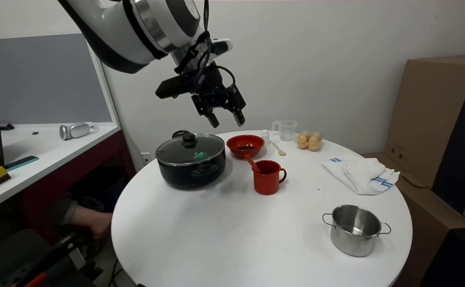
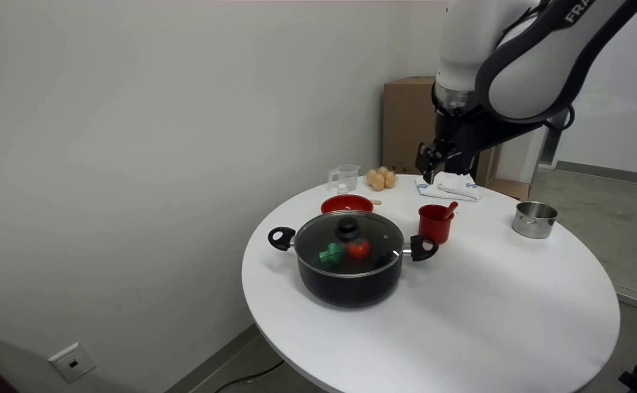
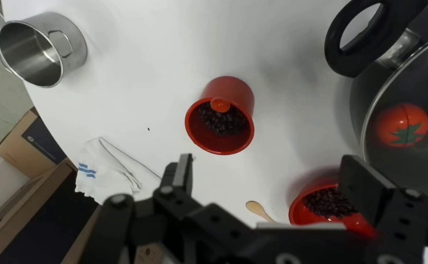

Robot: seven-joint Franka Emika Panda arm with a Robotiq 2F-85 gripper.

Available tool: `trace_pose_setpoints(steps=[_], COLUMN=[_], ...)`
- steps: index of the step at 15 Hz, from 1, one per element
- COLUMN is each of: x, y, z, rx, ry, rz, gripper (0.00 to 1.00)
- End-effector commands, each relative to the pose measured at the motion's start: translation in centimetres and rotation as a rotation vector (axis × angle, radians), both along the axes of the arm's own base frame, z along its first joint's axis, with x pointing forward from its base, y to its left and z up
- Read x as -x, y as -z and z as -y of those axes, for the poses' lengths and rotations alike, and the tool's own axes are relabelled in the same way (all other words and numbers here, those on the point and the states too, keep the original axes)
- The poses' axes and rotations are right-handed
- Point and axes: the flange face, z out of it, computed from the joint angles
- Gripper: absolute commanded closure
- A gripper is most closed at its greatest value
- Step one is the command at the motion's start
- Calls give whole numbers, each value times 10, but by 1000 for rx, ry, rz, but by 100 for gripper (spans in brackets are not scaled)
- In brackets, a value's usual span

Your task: Stir the objects in the red cup with the spoon

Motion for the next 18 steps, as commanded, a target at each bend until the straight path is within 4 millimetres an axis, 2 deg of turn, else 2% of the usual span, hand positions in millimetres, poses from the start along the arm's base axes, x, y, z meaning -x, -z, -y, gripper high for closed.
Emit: trace_pose_setpoints(steps=[1,4,8,12,18], x=[-8,-9,-15,-28,-43], y=[16,36,55,66,83], z=[21,42,57,60,52], rx=[25,46,56,47,18], ry=[28,89,148,181,182], rz=[25,15,29,40,16], gripper=[0,0,0,0,0])
